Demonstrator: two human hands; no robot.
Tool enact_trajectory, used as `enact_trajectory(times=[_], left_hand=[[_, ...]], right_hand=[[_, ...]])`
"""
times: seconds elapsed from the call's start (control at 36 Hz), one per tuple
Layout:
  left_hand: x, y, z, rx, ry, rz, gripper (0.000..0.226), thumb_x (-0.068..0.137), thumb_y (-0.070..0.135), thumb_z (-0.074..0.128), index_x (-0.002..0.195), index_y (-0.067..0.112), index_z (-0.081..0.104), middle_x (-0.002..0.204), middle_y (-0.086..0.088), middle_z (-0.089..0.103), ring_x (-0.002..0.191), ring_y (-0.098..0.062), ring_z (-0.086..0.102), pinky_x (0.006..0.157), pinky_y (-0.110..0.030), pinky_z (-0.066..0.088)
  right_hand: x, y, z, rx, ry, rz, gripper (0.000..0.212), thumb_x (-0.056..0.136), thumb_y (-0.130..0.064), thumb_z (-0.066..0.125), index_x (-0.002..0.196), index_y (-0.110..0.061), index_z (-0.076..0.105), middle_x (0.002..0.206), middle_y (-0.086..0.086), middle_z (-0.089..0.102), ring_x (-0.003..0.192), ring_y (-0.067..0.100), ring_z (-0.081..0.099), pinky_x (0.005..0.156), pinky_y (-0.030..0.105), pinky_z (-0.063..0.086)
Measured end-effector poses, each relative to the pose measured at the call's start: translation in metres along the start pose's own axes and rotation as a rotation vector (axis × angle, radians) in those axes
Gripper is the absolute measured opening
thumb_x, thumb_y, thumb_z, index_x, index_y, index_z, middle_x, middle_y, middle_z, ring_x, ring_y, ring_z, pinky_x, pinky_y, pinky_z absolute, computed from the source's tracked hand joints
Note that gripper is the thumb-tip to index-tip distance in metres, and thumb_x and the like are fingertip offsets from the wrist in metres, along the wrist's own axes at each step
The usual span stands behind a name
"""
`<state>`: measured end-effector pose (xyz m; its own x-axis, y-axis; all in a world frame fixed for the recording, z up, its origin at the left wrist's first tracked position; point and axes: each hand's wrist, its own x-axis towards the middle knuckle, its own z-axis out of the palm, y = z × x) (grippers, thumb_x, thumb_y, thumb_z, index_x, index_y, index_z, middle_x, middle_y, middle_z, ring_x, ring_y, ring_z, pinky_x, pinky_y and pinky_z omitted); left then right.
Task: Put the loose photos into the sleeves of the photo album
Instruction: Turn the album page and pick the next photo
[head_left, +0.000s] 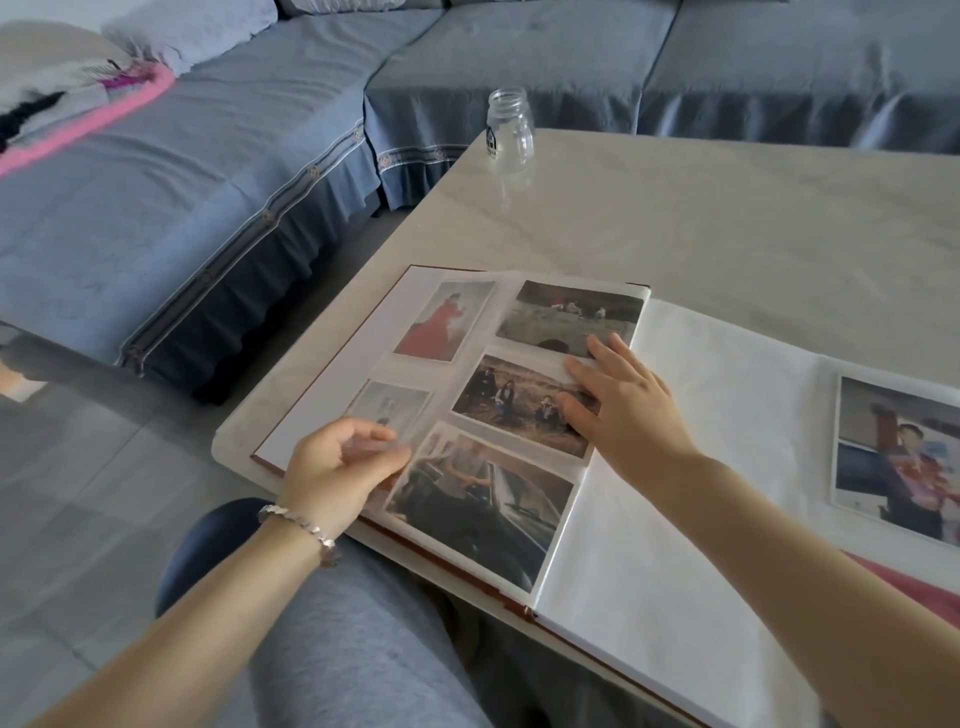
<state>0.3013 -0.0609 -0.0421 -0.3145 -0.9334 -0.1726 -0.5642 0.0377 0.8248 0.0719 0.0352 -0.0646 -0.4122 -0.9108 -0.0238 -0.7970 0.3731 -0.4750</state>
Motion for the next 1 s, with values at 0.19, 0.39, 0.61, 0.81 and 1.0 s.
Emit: enact_trajectory(times=[0.19,0.39,0.61,0.81,1.0], left_hand=[[-0.015,-0.003,0.030,0.510,0.052,0.713,0.035,0.086,0.021,0.057,0.118,0.006,0.058,0.117,-0.009,0.061,0.107,-0.023,0.060,0.085,-0.035,0.053],[-0.040,-0.004,0.063,0.799,-0.464,0.793,0.059,0.097,0.054,0.004,0.150,0.027,0.007,0.157,0.006,0.007,0.143,-0.006,-0.002,0.115,-0.029,0.002],[-0.020,-0.006,0.046,0.937,-0.403,0.438,0.075,0.060,0.074,-0.031,0.130,0.045,-0.033,0.135,0.026,-0.043,0.125,0.007,-0.040,0.106,-0.024,-0.028],[-0.014,0.025,0.055,1.011,-0.239,0.228,0.061,0.094,0.055,0.021,0.146,0.021,0.020,0.156,-0.002,0.014,0.144,-0.018,0.012,0.117,-0.045,0.002],[-0.031,0.070,0.104,0.579,-0.199,0.699,0.026,0.084,0.016,0.065,0.108,0.007,0.068,0.119,-0.006,0.060,0.106,-0.025,0.059,0.089,-0.033,0.048]], right_hand=[[0.000,0.001,0.002,0.007,0.021,0.002,0.049,0.097,-0.042,0.038,0.143,-0.024,0.036,0.156,-0.002,0.016,0.144,0.011,0.000,0.114,0.029,0.007],[0.002,0.003,0.005,0.012,0.031,-0.004,0.049,0.096,-0.040,0.042,0.142,-0.024,0.037,0.156,-0.002,0.016,0.144,0.010,0.001,0.113,0.027,0.006],[0.002,0.003,0.005,0.004,0.031,-0.014,0.049,0.097,-0.042,0.038,0.143,-0.025,0.035,0.156,-0.003,0.014,0.144,0.011,-0.002,0.114,0.029,0.006],[-0.005,0.003,0.000,0.048,0.013,-0.054,0.049,0.098,-0.040,0.036,0.144,-0.025,0.032,0.157,-0.004,0.012,0.144,0.011,-0.002,0.115,0.028,0.005],[-0.063,0.035,-0.035,0.114,-0.011,-0.045,0.032,0.096,-0.026,0.047,0.126,-0.024,0.058,0.139,-0.009,0.047,0.131,0.005,0.036,0.103,0.012,0.020]])
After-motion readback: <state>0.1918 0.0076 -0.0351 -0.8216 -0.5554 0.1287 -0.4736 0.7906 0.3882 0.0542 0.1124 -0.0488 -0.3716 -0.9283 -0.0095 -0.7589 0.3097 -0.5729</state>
